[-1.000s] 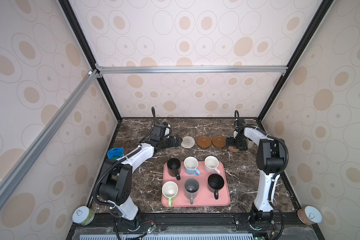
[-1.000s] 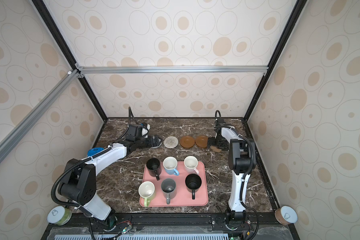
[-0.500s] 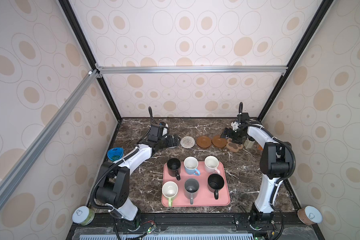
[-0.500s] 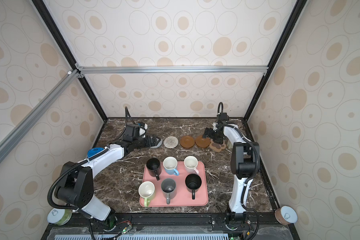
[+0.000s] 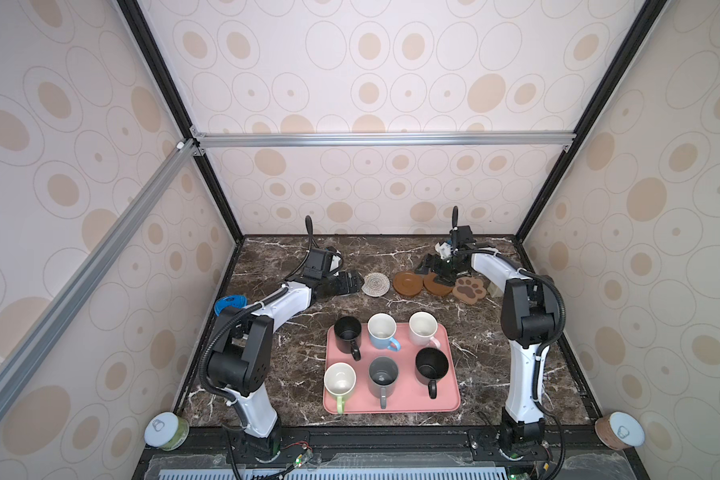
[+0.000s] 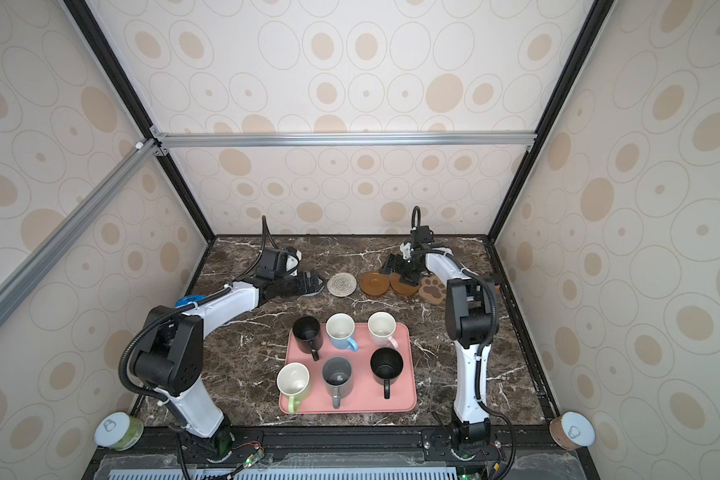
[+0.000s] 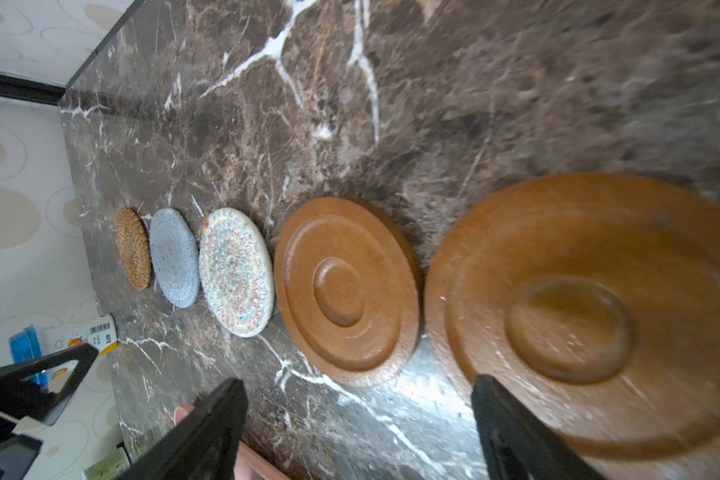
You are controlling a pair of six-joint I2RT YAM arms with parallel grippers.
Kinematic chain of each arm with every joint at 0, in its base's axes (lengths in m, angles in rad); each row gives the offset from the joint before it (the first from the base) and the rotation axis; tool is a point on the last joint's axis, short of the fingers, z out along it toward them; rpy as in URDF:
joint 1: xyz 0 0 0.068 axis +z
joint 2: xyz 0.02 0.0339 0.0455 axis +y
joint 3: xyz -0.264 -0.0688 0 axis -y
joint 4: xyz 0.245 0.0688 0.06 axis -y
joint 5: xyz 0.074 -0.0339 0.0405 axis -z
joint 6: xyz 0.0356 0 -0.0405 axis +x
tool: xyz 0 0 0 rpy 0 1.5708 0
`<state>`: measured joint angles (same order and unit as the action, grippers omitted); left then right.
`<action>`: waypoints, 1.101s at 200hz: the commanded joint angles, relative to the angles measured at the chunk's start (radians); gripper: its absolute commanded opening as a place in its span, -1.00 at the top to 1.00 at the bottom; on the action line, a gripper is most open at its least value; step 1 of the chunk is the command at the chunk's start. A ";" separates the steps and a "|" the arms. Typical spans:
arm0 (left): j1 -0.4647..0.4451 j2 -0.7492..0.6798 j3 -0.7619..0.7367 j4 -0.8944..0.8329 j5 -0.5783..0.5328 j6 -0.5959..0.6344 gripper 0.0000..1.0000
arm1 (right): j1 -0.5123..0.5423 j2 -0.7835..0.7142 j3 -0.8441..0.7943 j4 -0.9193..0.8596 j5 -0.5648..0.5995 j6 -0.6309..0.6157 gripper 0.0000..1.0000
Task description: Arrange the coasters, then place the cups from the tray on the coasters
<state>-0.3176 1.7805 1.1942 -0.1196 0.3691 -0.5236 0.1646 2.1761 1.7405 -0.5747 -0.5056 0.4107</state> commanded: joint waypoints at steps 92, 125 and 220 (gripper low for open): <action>0.005 0.338 0.362 -0.122 0.040 0.089 -1.00 | 0.030 -0.095 -0.095 0.019 -0.054 0.020 -0.77; 0.008 0.398 0.398 -0.142 0.018 0.092 -1.00 | 0.030 -0.171 -0.171 0.003 -0.034 -0.009 -0.78; 0.041 0.365 0.300 -0.104 -0.009 0.083 -1.00 | 0.030 -0.205 -0.198 -0.007 -0.008 -0.014 -0.78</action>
<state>-0.2920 2.1540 1.5249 -0.1864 0.3824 -0.4538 0.1905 1.9862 1.5486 -0.5640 -0.5217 0.4023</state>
